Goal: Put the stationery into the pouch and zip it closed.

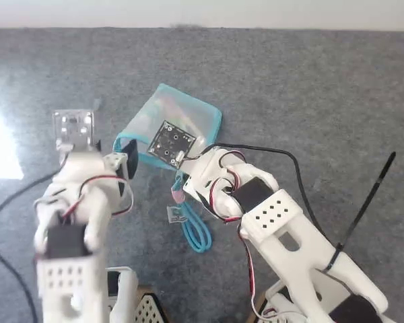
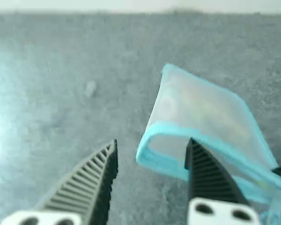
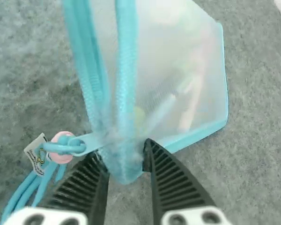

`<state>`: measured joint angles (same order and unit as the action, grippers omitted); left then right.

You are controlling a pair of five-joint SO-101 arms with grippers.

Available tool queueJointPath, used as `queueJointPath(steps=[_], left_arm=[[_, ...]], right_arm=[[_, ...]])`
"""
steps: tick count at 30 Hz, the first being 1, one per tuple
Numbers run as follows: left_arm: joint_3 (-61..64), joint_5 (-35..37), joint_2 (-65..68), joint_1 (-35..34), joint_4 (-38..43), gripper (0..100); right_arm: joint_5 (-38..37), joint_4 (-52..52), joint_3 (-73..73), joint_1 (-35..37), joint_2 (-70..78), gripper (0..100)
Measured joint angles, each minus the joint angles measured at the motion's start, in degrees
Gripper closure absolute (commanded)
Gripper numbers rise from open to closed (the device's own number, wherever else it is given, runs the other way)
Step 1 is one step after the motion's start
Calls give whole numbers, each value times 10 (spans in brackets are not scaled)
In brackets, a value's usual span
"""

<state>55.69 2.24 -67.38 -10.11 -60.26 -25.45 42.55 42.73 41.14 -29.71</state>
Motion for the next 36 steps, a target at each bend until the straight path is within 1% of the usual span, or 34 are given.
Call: queueJointPath(steps=[4, 7, 11, 15, 17, 20, 22, 24, 26, 29, 31, 34, 36], left_arm=[[-69, -40, -86, -5, -99, 773], [-90, -81, -98, -4, -144, 773], [-91, -114, -98, 48, -185, 773], [-75, -118, -71, 108, -184, 773], [-57, -117, -55, 115, -169, 771], [-24, -100, -34, 120, -127, 737], [10, -83, -15, 122, -83, 714], [45, -69, -6, 122, -42, 712], [60, -64, -3, 125, -25, 711], [60, -62, -2, 144, -31, 711], [52, -63, -4, 154, -56, 711], [43, -98, -33, 166, -106, 710], [43, -109, -56, 179, -124, 710]], right_arm=[[25, 35, -22, 0, 0, 992], [54, 69, -55, -11, 0, 992], [86, 114, -120, -36, 0, 992], [98, 164, -173, -40, 1, 992], [107, 182, -188, -40, 1, 992], [120, 189, -195, -40, 1, 992], [122, 190, -195, -40, 1, 992], [125, 190, -195, -40, 1, 992], [125, 190, -195, -40, 1, 992], [127, 190, -195, -40, 1, 992], [127, 190, -195, -40, 1, 992], [127, 190, -195, -40, 1, 992], [127, 190, -195, -40, 1, 992]])
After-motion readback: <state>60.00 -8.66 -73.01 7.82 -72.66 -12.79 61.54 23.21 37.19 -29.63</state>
